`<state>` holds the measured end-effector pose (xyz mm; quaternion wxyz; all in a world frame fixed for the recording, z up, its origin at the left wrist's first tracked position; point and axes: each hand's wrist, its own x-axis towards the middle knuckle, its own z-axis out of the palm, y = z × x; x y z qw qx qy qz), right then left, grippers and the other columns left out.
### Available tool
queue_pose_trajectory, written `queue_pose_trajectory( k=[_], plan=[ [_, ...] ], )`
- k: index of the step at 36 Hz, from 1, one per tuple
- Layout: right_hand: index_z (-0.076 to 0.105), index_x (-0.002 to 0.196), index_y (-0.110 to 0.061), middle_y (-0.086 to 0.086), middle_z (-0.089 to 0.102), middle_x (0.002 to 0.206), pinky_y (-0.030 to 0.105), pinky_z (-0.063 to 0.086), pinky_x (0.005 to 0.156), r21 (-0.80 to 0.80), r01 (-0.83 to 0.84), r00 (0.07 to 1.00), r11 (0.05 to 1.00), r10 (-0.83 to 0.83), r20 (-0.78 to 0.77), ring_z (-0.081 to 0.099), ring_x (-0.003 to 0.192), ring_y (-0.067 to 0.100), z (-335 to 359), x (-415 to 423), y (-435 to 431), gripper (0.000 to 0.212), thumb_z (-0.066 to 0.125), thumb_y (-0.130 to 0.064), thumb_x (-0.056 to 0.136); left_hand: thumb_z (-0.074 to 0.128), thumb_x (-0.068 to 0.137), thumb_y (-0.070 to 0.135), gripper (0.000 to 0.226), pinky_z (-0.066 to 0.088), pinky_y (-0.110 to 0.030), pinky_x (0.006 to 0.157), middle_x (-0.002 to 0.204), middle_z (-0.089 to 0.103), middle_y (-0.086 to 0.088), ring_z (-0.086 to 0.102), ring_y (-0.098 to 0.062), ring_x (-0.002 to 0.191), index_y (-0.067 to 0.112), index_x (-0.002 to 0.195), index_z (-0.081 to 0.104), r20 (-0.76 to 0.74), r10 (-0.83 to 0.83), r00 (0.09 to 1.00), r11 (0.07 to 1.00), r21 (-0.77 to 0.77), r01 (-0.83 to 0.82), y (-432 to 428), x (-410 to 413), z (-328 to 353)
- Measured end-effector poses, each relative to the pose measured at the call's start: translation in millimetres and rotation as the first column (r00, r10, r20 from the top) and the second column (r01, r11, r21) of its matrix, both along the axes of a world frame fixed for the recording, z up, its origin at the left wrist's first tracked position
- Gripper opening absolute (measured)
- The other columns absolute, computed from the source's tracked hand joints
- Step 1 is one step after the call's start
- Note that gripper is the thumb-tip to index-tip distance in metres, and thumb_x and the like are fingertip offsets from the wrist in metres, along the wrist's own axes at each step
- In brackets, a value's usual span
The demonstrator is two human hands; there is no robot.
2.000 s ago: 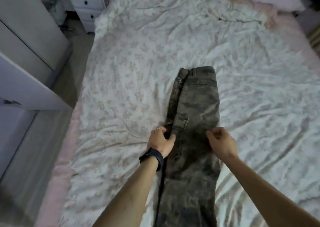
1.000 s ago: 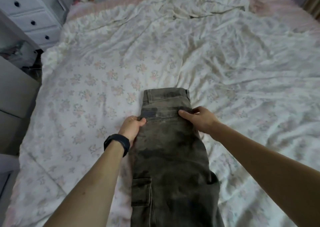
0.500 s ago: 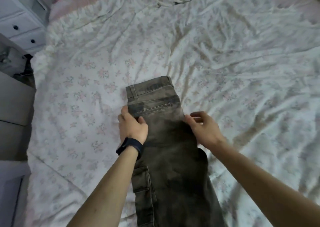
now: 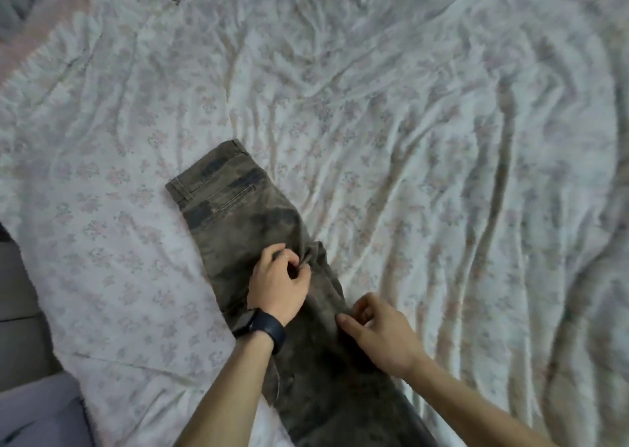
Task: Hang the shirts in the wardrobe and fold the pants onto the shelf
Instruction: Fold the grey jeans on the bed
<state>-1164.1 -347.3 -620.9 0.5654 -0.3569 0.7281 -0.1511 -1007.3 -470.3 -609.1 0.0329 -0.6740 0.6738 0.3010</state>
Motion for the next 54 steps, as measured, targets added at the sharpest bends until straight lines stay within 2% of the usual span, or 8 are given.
queue_pose_trajectory(
  k=[6,13,25,30,38,43,50,54],
  plan=[
    [0.074,0.096,-0.040,-0.022,0.073,0.093,0.020,0.051,0.084,0.096,0.105,0.945,0.990,-0.129,0.300,0.066,0.090,-0.004,7.0,1.7,0.5,0.024,0.058,-0.057,0.094,0.070,0.093,0.030,0.010,0.038,-0.028,0.099,0.128,0.052,0.014,0.050,-0.010,0.121,0.021,0.089,0.066,-0.253,0.206,0.945,0.970,0.180,-0.163,-1.7,18.0,12.2],
    [0.077,0.106,-0.010,0.007,0.078,0.099,0.027,0.059,0.068,0.426,0.362,0.529,0.829,-0.559,0.638,0.076,0.086,0.019,4.0,2.6,-77.3,0.032,0.062,-0.037,0.097,0.070,0.092,0.034,0.014,0.035,-0.024,0.090,0.126,0.052,0.015,0.050,-0.006,0.115,0.021,0.089,0.066,-0.244,0.206,0.948,0.968,0.191,-0.161,-4.4,9.5,16.3],
    [0.073,0.075,-0.020,0.000,0.072,0.067,0.033,0.058,0.075,-0.005,0.286,0.956,0.958,-0.285,-0.070,0.071,0.072,0.022,-27.7,-25.4,-127.2,0.033,0.063,-0.046,0.092,0.020,0.103,0.059,0.049,0.023,-0.047,0.120,0.162,0.011,0.016,0.029,-0.023,0.146,0.056,0.152,0.017,0.033,0.036,0.999,0.968,0.249,-0.043,-1.7,11.2,-13.6],
    [0.070,0.081,-0.023,-0.010,0.065,0.061,0.022,0.045,0.055,-0.120,0.232,0.951,0.965,-0.251,-0.180,0.066,0.061,0.008,-44.8,-19.5,-121.2,0.035,0.056,-0.049,0.099,0.012,0.105,0.052,0.053,-0.001,-0.044,0.125,0.166,-0.001,0.014,-0.006,-0.015,0.154,0.048,0.157,-0.002,0.173,-0.069,0.983,0.993,0.106,0.051,12.8,11.2,-44.0],
    [0.051,0.107,-0.030,-0.011,0.059,0.087,0.034,0.043,0.074,-0.227,0.173,0.948,0.958,-0.225,-0.226,0.054,0.083,0.017,-45.3,7.0,-93.4,0.047,0.054,-0.073,0.088,0.016,0.102,0.051,0.058,-0.010,-0.050,0.121,0.166,0.004,0.008,0.001,-0.017,0.155,0.037,0.159,0.011,0.232,0.005,0.973,0.956,-0.287,0.063,61.2,33.8,-40.2],
    [0.056,0.103,-0.028,-0.017,0.060,0.084,0.026,0.043,0.065,-0.302,0.065,0.953,0.951,-0.149,-0.263,0.063,0.090,0.018,-50.5,-2.7,-83.4,0.024,0.067,-0.046,0.093,-0.004,0.094,0.066,0.059,-0.003,-0.055,0.123,0.162,-0.022,0.018,-0.013,-0.018,0.154,0.052,0.148,-0.023,0.240,0.032,0.970,0.998,-0.064,-0.017,77.6,71.7,-53.4],
    [0.056,0.112,-0.017,-0.001,0.062,0.098,0.036,0.048,0.087,-0.244,0.268,0.939,0.932,-0.310,-0.150,0.063,0.108,0.031,-40.2,12.0,-81.3,0.041,0.067,-0.051,0.091,0.014,0.101,0.063,0.063,-0.008,-0.052,0.121,0.167,-0.014,0.008,-0.015,-0.029,0.153,0.048,0.153,-0.018,0.233,0.067,0.970,0.997,0.021,-0.074,62.1,72.3,-46.9],
    [0.036,0.151,-0.015,0.013,0.038,0.153,0.047,0.037,0.106,-0.450,-0.246,0.806,0.859,-0.077,-0.587,0.039,0.136,0.035,-30.1,34.8,-25.1,0.071,0.060,-0.050,0.094,0.017,0.102,0.055,0.064,-0.004,-0.053,0.122,0.168,-0.002,0.000,-0.009,-0.019,0.155,0.034,0.160,-0.002,0.230,0.030,0.973,0.980,-0.197,0.016,106.7,64.9,-32.3]
  ],
)
